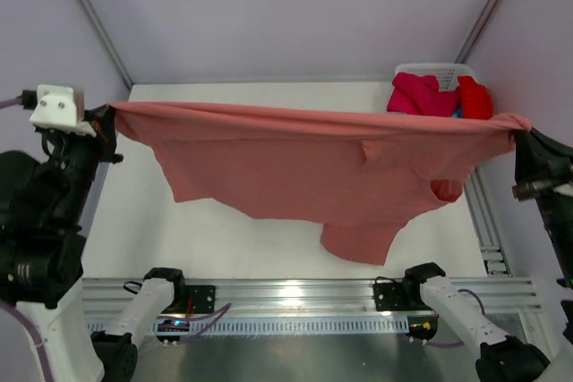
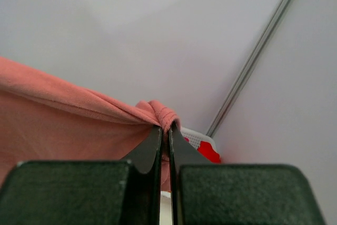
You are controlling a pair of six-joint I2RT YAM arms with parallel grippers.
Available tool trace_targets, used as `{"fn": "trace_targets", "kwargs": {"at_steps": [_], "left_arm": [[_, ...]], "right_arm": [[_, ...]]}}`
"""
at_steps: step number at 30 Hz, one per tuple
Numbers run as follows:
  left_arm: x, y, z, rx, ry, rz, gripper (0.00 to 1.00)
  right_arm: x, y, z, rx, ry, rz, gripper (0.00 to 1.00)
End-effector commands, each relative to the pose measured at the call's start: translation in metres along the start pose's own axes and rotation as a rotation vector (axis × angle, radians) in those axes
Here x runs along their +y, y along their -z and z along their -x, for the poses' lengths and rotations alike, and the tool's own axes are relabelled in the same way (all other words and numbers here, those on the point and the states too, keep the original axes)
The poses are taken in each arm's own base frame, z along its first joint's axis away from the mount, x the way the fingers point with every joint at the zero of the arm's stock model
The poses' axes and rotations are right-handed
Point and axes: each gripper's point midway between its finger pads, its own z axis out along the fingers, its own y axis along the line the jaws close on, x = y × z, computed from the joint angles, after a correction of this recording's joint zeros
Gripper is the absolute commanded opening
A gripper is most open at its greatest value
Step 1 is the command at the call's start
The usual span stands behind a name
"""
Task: Fold and stack the t-shirts
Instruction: Flatten the tshirt out
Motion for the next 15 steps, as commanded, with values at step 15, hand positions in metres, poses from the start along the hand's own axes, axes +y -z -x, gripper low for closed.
{"fn": "trace_targets", "kwargs": {"at_steps": [15], "left_arm": [[-0.025, 0.132, -0.015, -0.152, 0.056, -0.100, 0.00]], "right_arm": [[-0.002, 0.152, 0.008, -0.188, -0.020, -0.029, 0.03]]}}
